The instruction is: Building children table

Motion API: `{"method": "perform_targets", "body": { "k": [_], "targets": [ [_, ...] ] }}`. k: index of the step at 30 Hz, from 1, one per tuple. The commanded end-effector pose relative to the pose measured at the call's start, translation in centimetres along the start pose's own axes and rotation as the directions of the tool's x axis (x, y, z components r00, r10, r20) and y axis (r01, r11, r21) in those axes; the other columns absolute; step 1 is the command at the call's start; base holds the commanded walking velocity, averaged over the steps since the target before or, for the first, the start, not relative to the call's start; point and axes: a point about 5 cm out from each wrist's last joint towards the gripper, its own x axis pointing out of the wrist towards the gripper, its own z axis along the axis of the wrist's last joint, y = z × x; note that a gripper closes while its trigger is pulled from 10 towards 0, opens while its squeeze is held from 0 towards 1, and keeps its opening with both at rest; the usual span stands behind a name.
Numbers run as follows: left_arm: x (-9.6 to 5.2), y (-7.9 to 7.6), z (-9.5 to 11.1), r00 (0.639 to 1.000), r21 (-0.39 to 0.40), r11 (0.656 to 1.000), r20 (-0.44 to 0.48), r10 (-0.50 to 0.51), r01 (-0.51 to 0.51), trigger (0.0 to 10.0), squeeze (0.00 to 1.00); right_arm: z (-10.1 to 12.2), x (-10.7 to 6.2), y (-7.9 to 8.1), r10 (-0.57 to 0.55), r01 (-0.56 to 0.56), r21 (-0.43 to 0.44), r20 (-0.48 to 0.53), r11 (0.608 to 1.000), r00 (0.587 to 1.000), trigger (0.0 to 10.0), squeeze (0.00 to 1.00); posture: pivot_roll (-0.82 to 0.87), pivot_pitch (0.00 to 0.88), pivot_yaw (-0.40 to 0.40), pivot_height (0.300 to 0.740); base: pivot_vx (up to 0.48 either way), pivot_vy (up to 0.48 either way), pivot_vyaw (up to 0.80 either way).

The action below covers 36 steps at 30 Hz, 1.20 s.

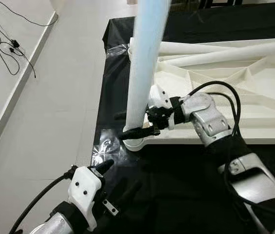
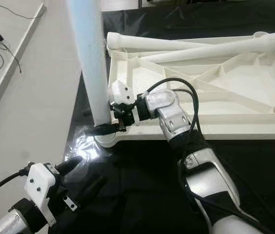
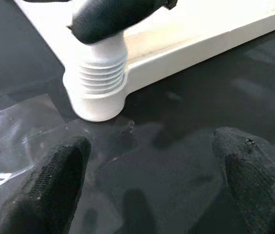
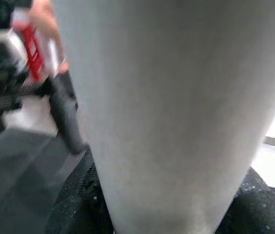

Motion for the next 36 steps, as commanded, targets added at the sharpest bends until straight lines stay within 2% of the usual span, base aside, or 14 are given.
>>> {"method": "perform_targets", "body": {
  "k": [1, 7, 13, 17, 22, 26, 28, 30, 36],
  "targets": [
    [-0.2, -0.1, -0.1, 1.000, -0.011, 1.000, -0.005, -0.002, 0.002, 10.0, 0.00, -3.3, 0.2, 1.7, 0.113, -0.095, 0.120, -0.156, 0.988, 0.981, 10.0, 0.00, 0.00, 0.314, 0.069, 0.740, 0.000, 0.000, 0.00],
    [-0.2, -0.2, -0.2, 1.000, -0.016, 1.000, -0.004, -0.004, 0.004, 10.0, 0.00, -2.0, 1.1, 1.7, 0.201, -0.189, 0.090, -0.147, 0.978, 0.969, 10.0, 0.00, 0.00, 0.311, 0.070, 0.740, 0.000, 0.000, 0.00],
    [-0.1, -0.3, -0.2, 1.000, -0.021, 1.000, -0.003, -0.006, 0.006, 10.0, 0.00, -1.0, 2.4, 0.9, 0.249, -0.238, 0.126, -0.082, 0.963, 0.965, 10.0, 0.00, 0.00, 0.305, 0.063, 0.740, 0.000, 0.000, 0.00],
    [-0.1, -0.4, -0.2, 1.000, -0.027, 1.000, 0.002, -0.006, 0.006, 10.0, 0.00, -0.8, 3.5, -0.6, 0.145, -0.139, 0.201, -0.017, 0.970, 0.989, 10.0, 0.00, 0.00, 0.303, 0.057, 0.740, 0.000, 0.000, 0.00],
    [-0.1, -0.5, -0.2, 1.000, -0.030, 1.000, 0.004, -0.005, 0.006, 10.0, 0.00, -1.3, 3.5, -0.9, 0.069, -0.065, 0.240, -0.010, 0.969, 0.998, 10.0, 0.00, -0.01, 0.301, 0.056, 0.740, 0.000, 0.000, 0.00],
    [-0.1, -0.5, -0.1, 1.000, -0.031, 0.999, 0.005, -0.007, 0.007, 10.0, 0.00, -1.8, 3.4, -0.6, 0.044, -0.044, 0.251, 0.005, 0.967, 0.999, 10.0, 0.00, -0.01, 0.302, 0.058, 0.740, 0.000, 0.000, 0.00],
    [-0.1, -0.5, -0.1, 1.000, -0.032, 0.999, 0.005, -0.009, 0.009, 10.0, 0.00, -2.7, 3.0, 0.4, 0.047, -0.051, 0.265, 0.022, 0.963, 0.999, 10.0, 0.00, -0.01, 0.305, 0.063, 0.740, 0.000, 0.000, 0.00],
    [-0.1, -0.5, -0.1, 1.000, -0.032, 0.999, 0.005, -0.010, 0.010, 10.0, 0.00, -3.0, 2.8, 0.7, 0.050, -0.056, 0.270, 0.026, 0.961, 0.998, 10.0, 0.00, -0.01, 0.305, 0.063, 0.740, 0.000, 0.000, 0.00],
    [-0.2, -0.3, -0.1, 1.000, -0.028, 1.000, 0.003, -0.008, 0.008, 10.0, 0.00, -4.0, 2.8, 1.5, -0.025, 0.033, 0.240, -0.036, 0.970, 0.999, 10.0, 0.00, -0.01, 0.310, 0.065, 0.740, 0.000, 0.000, 0.00]
  ]
}}
